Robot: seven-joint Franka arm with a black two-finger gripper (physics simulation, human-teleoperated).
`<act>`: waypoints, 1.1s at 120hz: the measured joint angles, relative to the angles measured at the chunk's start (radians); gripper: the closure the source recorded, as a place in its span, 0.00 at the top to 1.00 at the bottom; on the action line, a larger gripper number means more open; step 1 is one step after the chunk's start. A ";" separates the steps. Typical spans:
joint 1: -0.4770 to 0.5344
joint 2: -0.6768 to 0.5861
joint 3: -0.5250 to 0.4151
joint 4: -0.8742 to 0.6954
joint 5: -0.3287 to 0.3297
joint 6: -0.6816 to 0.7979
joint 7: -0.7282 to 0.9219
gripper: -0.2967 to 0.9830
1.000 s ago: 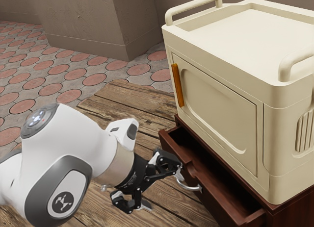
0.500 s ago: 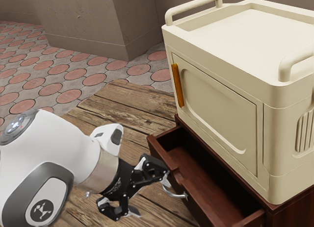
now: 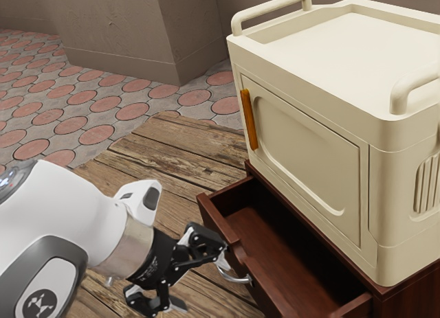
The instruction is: Pull the drawer handle with one arm to open the drawer
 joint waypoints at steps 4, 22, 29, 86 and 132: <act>-0.001 -0.001 0.000 -0.002 -0.003 -0.002 -0.002 0.77; -0.008 -0.012 -0.001 -0.005 -0.002 -0.010 -0.008 0.77; -0.007 -0.026 -0.001 -0.007 -0.007 -0.017 -0.011 0.77; -0.029 -0.121 0.049 -0.088 0.012 -0.064 -0.036 0.77; -0.058 -0.191 0.089 -0.139 0.049 -0.102 -0.059 0.77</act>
